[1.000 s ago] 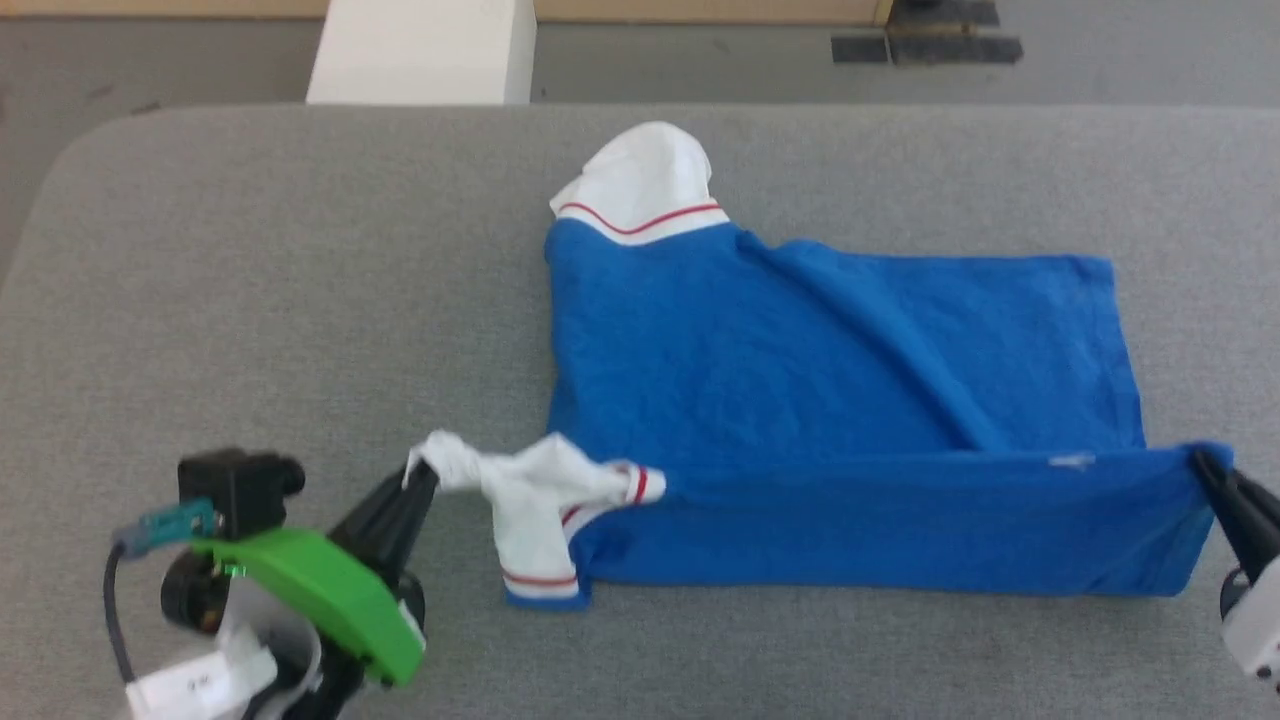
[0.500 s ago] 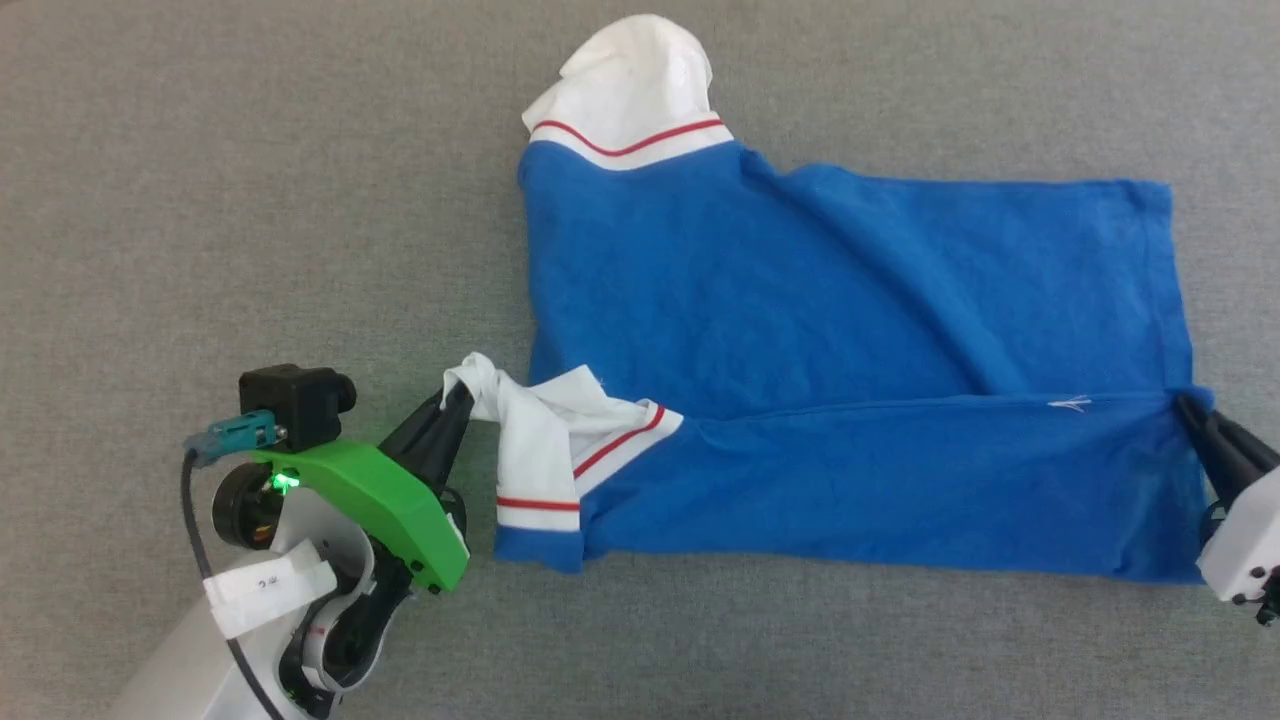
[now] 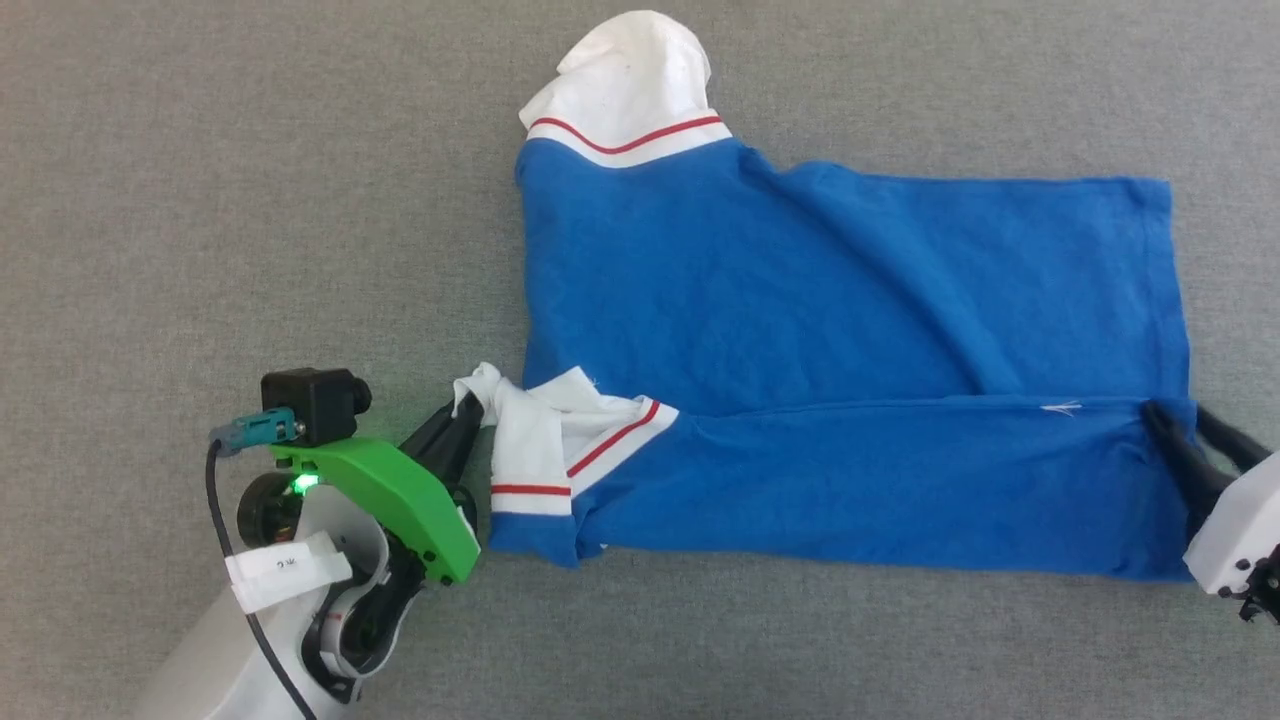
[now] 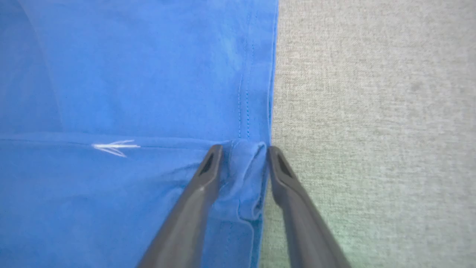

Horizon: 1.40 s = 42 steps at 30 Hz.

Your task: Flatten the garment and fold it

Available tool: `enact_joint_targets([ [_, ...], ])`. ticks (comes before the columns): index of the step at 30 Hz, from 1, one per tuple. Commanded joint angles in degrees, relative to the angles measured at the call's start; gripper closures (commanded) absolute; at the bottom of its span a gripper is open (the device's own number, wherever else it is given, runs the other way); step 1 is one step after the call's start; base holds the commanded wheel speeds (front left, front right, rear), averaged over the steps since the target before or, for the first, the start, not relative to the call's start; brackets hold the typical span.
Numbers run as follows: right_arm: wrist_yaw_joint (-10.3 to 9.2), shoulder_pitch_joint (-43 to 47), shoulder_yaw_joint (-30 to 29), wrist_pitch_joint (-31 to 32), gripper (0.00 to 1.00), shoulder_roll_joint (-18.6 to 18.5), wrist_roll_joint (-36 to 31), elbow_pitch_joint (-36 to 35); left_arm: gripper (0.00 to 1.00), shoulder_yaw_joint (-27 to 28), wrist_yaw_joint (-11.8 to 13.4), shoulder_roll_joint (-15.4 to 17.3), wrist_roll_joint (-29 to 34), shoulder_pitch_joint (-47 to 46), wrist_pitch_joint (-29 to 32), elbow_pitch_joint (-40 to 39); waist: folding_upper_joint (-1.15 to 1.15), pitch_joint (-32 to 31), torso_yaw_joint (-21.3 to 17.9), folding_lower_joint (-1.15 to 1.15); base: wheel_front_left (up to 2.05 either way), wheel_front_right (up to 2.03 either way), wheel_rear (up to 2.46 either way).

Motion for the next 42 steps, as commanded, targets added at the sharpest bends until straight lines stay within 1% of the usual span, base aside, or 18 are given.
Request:
enact_joint_targets([
  [1, -0.12, -0.5, 0.3, -0.2, 0.0, 0.4, 0.2, 1.0, 0.01, 0.2, -0.4, -0.6, -0.8, -0.2, -0.4, 0.5, 0.0, -0.6, 0.1, 0.0, 0.0, 0.0, 0.0],
  [5, -0.12, -0.4, -0.2, -1.6, 0.0, 0.7, 1.2, 0.4, 0.0, 1.3, -0.8, -1.0, -2.1, 0.7, -1.8, -0.2, 0.0, -2.4, 0.4, 0.0, 0.0, 0.0, 0.0],
  [9, -0.12, 1.3, -1.9, -2.8, 0.0, 0.7, 1.4, -2.1, 0.0, 2.8, 0.2, -0.6, -2.2, 3.0, -4.4, -2.5, 0.0, -5.0, 0.7, 0.0, 0.0, 0.0, 0.0],
  [12, -0.12, 3.2, -4.4, -4.4, 0.0, 1.6, 0.7, -4.7, 0.0, 4.4, 1.5, 0.3, -1.8, 5.7, -7.2, -5.1, 0.0, -7.0, 1.0, 0.0, 0.0, 0.0, 0.0],
  [15, -0.12, 5.5, -7.9, -6.8, 0.0, 4.0, -1.1, -8.0, 0.0, 6.5, 4.1, 1.1, -0.2, 9.3, -11.6, -8.4, 0.0, -9.2, 1.3, 0.0, 0.0, 0.0, 0.0],
  [18, -0.12, 7.5, -10.9, -10.5, 0.0, 6.9, -4.5, -11.5, 0.0, 8.7, 7.3, 1.5, 3.2, 12.3, -16.2, -11.3, 0.0, -10.7, 1.7, 0.0, 0.0, 0.0, 0.0],
  [19, -0.12, 8.1, -11.9, -11.9, 0.0, 8.0, -5.9, -12.5, 0.0, 9.5, 8.2, 1.4, 4.8, 13.0, -17.2, -12.3, 0.0, -11.2, 1.8, 0.0, 0.0, 0.0, 0.0],
  [20, -0.12, 8.9, -12.8, -13.7, 0.0, 9.6, -7.5, -13.8, 0.0, 11.1, 9.6, 0.9, 7.4, 13.9, -18.1, -13.8, 0.0, -11.6, 1.9, 0.0, 0.0, 0.0, 0.0],
  [21, -0.12, 9.7, -13.9, -15.6, 0.0, 11.3, -9.4, -15.0, 0.0, 12.9, 10.9, -0.1, 10.0, 14.7, -18.4, -15.3, 0.0, -12.0, 2.0, 0.0, 0.0, 0.0, 0.0],
  [23, -0.12, 11.1, -15.1, -18.7, 0.0, 14.8, -12.3, -16.8, 0.0, 16.9, 12.0, -3.0, 16.9, 16.2, -18.6, -19.6, 0.0, -12.6, 2.2, 0.0, 0.0, 0.0, 0.0],
  [25, -0.12, 12.5, -16.2, -21.8, 0.0, 18.0, -15.2, -18.0, 0.0, 19.1, 11.6, -6.2, 22.5, 19.0, -18.6, -22.3, 0.0, -13.0, 2.2, 0.0, 0.0, 0.0, 0.0],
  [27, -0.12, 14.1, -16.4, -24.1, 0.0, 20.1, -17.7, -18.5, 0.0, 20.4, 10.9, -8.8, 27.8, 21.8, -18.6, -23.7, 0.0, -13.3, 2.1, 0.0, 0.0, 0.0, 0.0],
  [30, -0.12, 15.8, -16.0, -27.0, 0.0, 21.7, -20.8, -18.1, 0.0, 21.1, 9.3, -11.7, 34.6, 25.3, -18.6, -24.5, 0.0, -13.5, 1.8, 0.0, 0.0, 0.0, 0.0],
  [31, -0.12, 16.5, -15.6, -28.1, 0.0, 22.1, -21.5, -17.4, 0.0, 21.2, 8.7, -13.2, 36.8, 26.9, -18.6, -24.3, 0.0, -13.7, 1.6, 0.0, 0.0, 0.0, 0.0],
  [34, -0.12, 17.9, -15.5, -30.0, 0.0, 22.6, -22.9, -15.7, 0.0, 21.6, 7.3, -16.1, 39.3, 30.5, -18.6, -22.3, 0.0, -14.4, 1.4, 0.0, 0.0, 0.0, 0.0],
  [36, -0.12, 19.0, -15.4, -30.8, 0.0, 22.7, -22.1, -14.4, 0.0, 22.3, 6.0, -18.0, 39.6, 32.3, -18.6, -20.9, 0.0, -14.8, 1.4, 0.0, 0.0, 0.0, 0.0],
  [41, -0.12, 20.9, -15.1, -32.3, 0.0, 22.8, -19.1, -12.1, 0.0, 24.0, 3.7, -20.6, 40.1, 34.0, -18.6, -19.0, 0.0, -15.9, 1.7, 0.0, 0.0, 0.0, 0.0],
  [42, -0.12, 20.8, -14.8, -32.4, 0.0, 22.8, -18.7, -11.8, 0.0, 24.9, 2.3, -21.1, 40.1, 33.7, -18.6, -17.9, 0.0, -16.4, 1.7, 0.0, 0.0, 0.0, 0.0],
])
